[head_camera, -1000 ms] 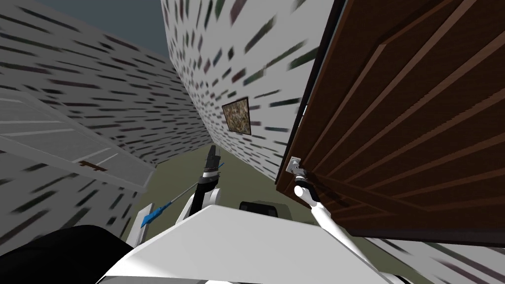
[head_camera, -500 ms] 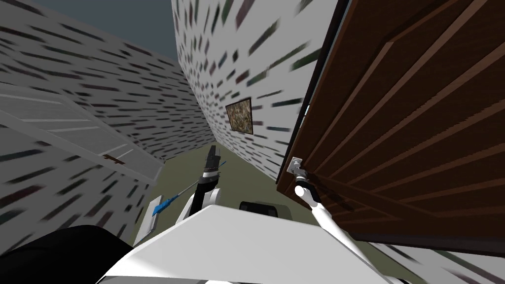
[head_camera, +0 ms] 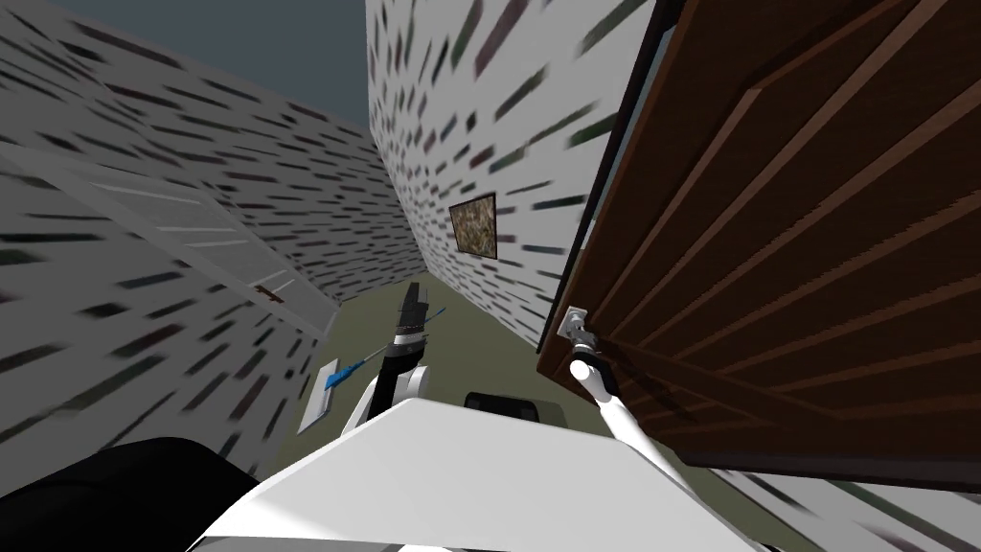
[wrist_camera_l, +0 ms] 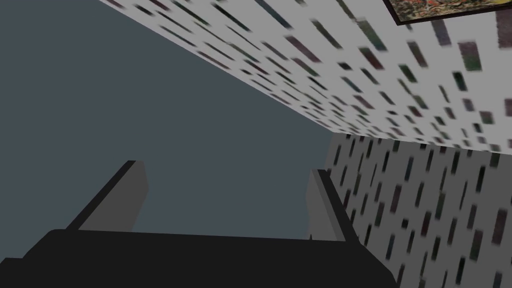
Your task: Pull the door open
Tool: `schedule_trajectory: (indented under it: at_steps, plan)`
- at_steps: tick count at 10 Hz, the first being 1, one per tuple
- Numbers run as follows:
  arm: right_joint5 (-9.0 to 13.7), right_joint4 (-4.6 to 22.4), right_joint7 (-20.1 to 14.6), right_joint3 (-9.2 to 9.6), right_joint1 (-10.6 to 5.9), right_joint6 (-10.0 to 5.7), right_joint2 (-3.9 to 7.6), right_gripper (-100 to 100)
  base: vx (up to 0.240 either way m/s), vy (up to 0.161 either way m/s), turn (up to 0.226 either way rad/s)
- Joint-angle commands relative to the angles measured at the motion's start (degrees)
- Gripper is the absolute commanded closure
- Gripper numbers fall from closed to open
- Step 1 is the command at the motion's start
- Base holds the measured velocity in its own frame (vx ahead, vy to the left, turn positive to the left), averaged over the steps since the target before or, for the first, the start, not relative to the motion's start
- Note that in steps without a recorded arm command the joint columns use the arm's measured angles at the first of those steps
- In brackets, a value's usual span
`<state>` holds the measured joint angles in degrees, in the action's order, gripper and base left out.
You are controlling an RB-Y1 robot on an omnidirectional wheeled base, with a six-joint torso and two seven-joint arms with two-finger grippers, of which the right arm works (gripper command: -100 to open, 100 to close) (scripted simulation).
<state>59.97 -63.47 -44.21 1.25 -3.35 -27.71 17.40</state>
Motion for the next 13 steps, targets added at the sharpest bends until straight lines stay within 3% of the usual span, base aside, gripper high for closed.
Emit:
schedule_trajectory:
  at_steps: [1, 2, 5, 6, 7, 10, 11, 12, 13]
  plan:
    - [1.7, -1.3, 1.6, -0.74, -1.02, -0.70, -2.17, -100, -0.233, -0.006, 0.076]
    - [2.3, -1.6, 2.0, -1.09, -1.05, -0.83, -2.77, -100, -0.178, 0.021, 0.135]
    - [5.4, -3.1, 4.4, -2.94, -1.20, -1.54, -6.01, -100, -0.167, 0.033, 0.083]
    - [4.8, -2.7, 3.8, -2.53, -1.22, -1.38, -5.31, -100, -0.080, 0.022, 0.015]
    - [5.0, -2.5, 2.3, -2.94, -0.52, -1.95, -3.89, -100, 0.076, -0.054, 0.118]
    - [5.1, -2.2, 1.0, -3.22, 0.03, -2.36, -2.67, -100, 0.112, -0.096, 0.078]
    - [5.0, -2.0, 1.4, -3.07, -0.26, -2.31, -2.92, -100, 0.044, -0.034, 0.010]
    - [5.0, -2.0, 1.4, -3.07, -0.26, -2.31, -2.92, 100, 0.000, 0.000, 0.000]
    - [5.0, -2.0, 1.4, -3.07, -0.26, -2.31, -2.92, 100, -0.014, 0.010, -0.006]
